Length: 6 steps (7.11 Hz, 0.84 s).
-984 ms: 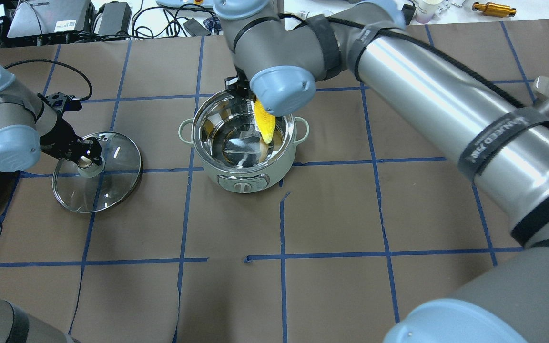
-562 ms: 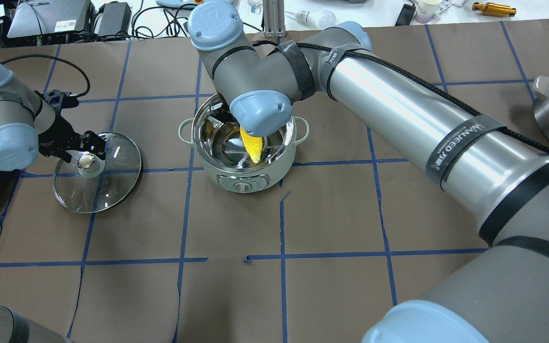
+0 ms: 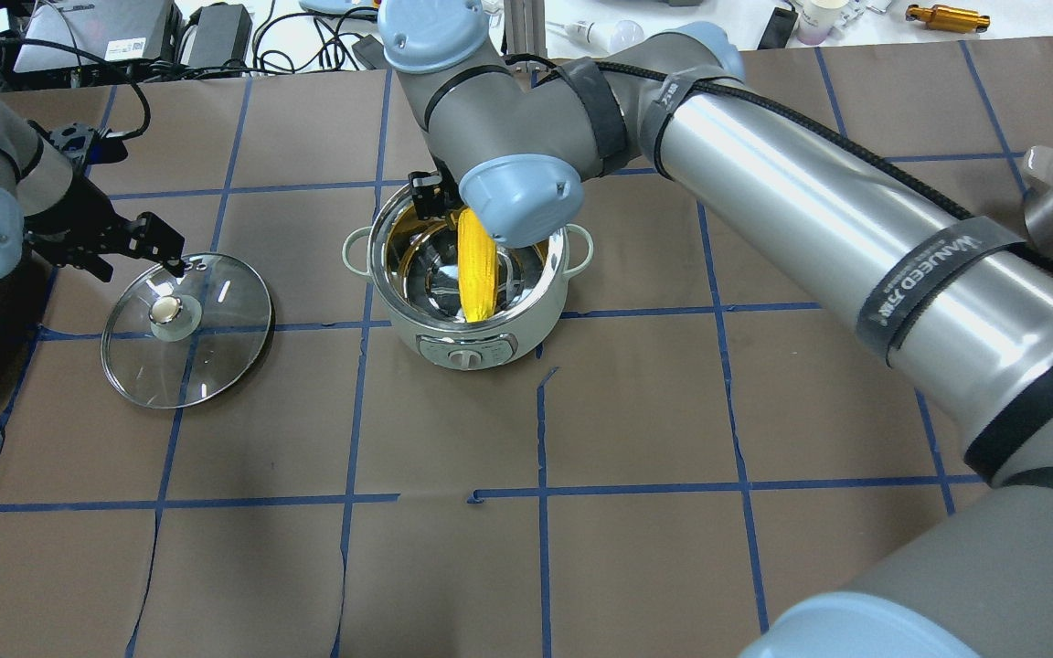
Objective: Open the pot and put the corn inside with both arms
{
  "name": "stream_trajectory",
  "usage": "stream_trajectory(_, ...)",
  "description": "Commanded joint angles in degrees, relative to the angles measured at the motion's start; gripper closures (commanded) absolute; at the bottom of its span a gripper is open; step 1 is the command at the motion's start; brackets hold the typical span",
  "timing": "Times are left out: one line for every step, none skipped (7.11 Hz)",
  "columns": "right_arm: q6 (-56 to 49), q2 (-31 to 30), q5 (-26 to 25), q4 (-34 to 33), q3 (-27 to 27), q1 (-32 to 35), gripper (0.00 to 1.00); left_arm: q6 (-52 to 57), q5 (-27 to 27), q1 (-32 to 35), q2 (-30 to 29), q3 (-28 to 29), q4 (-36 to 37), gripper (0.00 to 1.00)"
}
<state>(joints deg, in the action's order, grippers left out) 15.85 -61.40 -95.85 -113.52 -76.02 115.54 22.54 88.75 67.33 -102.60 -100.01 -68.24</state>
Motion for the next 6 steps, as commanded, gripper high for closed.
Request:
stream_trajectory(-0.9, -5.5, 1.1, 4.8, -0.6, -6.9, 0.00, -4.1, 0.1, 3.9, 5.3, 7.5, -14.1, 0.00)
stream_trajectory(-0.9, -8.2, 2.2, 8.7, -0.6, -11.3, 0.00, -5.1, 0.6, 6.2, 7.5, 9.6, -16.0, 0.00)
stream_trajectory(-0.9, -11.3, 2.2, 11.5, -0.7, -15.6, 0.00, -8.8, 1.0, 9.5, 8.9, 10.4, -17.4, 0.00)
stream_trajectory(-2.6, -14.3, 2.2, 20.1, -0.8, -18.9, 0.00, -16.0, 3.2, 14.4, 9.5, 11.1, -17.6, 0.00)
stream_trajectory(-9.6, -17.1, 1.9, 26.4, -0.8, -21.4, 0.00, -22.3, 5.3, 19.8, 10.1, 11.5, -20.5, 0.00)
stream_trajectory(-14.5, -19.2, 2.2, 30.1, -1.4, -25.2, 0.00, -27.1, 5.5, 24.0, 10.8, 11.6, -20.6, 0.00)
